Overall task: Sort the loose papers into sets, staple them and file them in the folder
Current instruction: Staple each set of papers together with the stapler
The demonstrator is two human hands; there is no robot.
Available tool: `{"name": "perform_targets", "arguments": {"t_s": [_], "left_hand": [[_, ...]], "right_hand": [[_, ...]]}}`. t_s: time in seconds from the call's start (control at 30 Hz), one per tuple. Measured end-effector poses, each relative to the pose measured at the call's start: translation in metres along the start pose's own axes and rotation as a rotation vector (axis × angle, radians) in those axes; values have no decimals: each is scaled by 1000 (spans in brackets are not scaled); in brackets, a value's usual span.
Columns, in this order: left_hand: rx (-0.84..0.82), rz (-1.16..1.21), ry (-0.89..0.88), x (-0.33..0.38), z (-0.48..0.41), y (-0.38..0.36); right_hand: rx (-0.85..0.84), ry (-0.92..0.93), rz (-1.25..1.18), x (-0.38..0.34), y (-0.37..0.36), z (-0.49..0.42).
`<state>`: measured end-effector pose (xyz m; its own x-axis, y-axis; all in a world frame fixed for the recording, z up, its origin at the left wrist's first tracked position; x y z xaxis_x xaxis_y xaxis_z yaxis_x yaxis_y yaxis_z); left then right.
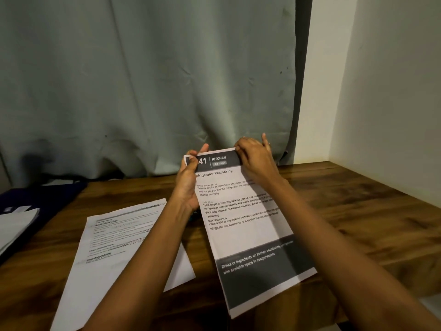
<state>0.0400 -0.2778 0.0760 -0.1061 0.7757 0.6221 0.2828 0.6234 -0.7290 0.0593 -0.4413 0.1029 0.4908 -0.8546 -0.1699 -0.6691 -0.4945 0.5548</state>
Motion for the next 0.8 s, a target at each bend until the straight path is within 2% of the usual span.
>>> {"name": "perform_targets", "arguments": {"t_s": [0.2, 0.47, 0.67, 0.8], "left_hand": [[111, 15, 51, -13, 12, 28], [305, 33, 200, -35, 28, 56], [371, -105, 203, -36, 31, 66], [402, -233, 261, -35, 30, 70]], "right_hand": [[-83, -142, 2, 18, -24, 14], [-351, -121, 199, 15, -45, 23], [-457, -275, 7, 32, -72, 53], [-488, -302, -14, 39, -80, 70]]}}
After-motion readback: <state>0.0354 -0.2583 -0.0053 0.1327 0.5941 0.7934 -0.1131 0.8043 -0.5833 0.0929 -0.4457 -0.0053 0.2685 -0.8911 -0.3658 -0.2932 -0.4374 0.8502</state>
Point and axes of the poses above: each hand's wrist, its own z-axis away from the middle knuckle, its own y-axis out of the back of the hand, x = y × z, the point moved 2 cm from there along -z, towards the middle knuckle
